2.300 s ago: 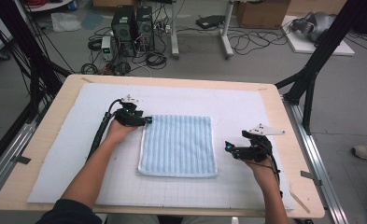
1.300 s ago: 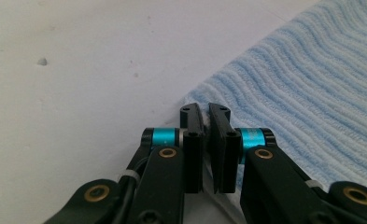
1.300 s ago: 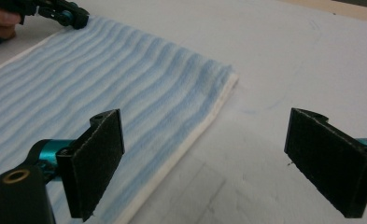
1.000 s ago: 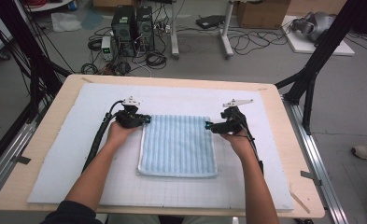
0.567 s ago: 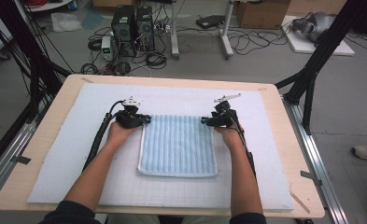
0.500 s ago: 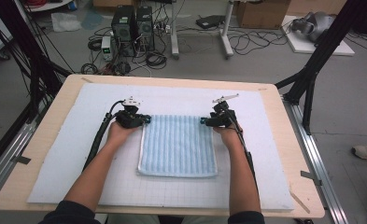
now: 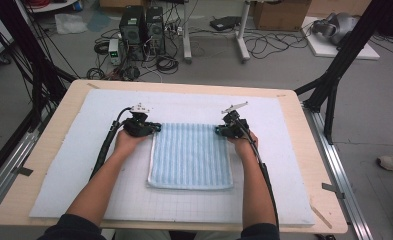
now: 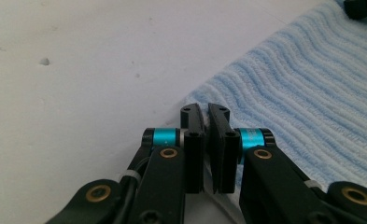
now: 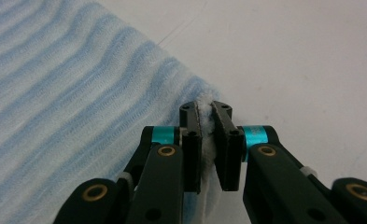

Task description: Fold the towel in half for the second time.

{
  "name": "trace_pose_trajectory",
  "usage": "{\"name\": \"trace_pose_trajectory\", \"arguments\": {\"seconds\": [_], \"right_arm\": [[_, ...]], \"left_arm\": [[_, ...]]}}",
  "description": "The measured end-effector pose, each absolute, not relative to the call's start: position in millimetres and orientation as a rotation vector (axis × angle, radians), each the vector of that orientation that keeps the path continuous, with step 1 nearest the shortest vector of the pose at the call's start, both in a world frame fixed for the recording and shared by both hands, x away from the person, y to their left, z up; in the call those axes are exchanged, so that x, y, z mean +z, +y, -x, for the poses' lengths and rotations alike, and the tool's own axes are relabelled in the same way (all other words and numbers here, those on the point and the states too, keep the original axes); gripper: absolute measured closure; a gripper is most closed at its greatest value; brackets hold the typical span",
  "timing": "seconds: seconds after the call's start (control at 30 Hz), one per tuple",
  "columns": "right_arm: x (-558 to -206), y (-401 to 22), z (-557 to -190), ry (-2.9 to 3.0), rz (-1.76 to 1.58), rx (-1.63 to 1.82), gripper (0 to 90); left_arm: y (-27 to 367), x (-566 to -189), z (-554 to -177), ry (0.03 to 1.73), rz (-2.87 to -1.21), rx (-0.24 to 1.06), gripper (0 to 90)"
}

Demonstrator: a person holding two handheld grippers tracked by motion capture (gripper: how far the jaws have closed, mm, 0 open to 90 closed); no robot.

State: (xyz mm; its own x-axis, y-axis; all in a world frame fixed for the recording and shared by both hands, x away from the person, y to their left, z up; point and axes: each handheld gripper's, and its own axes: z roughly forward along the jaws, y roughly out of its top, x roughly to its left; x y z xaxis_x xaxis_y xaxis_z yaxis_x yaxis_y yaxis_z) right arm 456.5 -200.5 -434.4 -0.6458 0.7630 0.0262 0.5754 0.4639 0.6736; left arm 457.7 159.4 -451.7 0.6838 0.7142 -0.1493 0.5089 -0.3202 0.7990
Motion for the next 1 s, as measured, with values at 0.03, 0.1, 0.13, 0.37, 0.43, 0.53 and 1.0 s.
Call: {"name": "trace_pose_trajectory", "arguments": {"seconds": [0.03,0.1,0.13,0.37,0.43,0.53,1.0], "right_arm": [[-434,-200,-456,2.431,-1.142,0.962,83.1],[-432,-200,-457,2.411,-1.138,0.964,83.0],[-430,-200,-457,2.402,-1.141,0.97,83.1],[-420,-201,-458,2.288,-1.148,1.038,83.0],[-420,-201,-457,2.29,-1.145,1.041,82.9],[-416,-201,-453,2.274,-1.133,1.076,82.9],[-402,-212,-428,2.256,-1.102,1.197,82.7]], "left_arm": [[160,-451,-458,0.946,-1.991,0.291,84.7],[160,-448,-458,0.948,-1.965,0.305,84.8],[160,-446,-458,0.945,-1.942,0.316,84.8],[169,-432,-458,0.921,-1.825,0.343,84.8],[170,-431,-457,0.92,-1.828,0.326,84.6],[172,-428,-454,0.916,-1.806,0.315,84.3],[176,-411,-428,0.847,-1.781,0.306,84.1]]}}
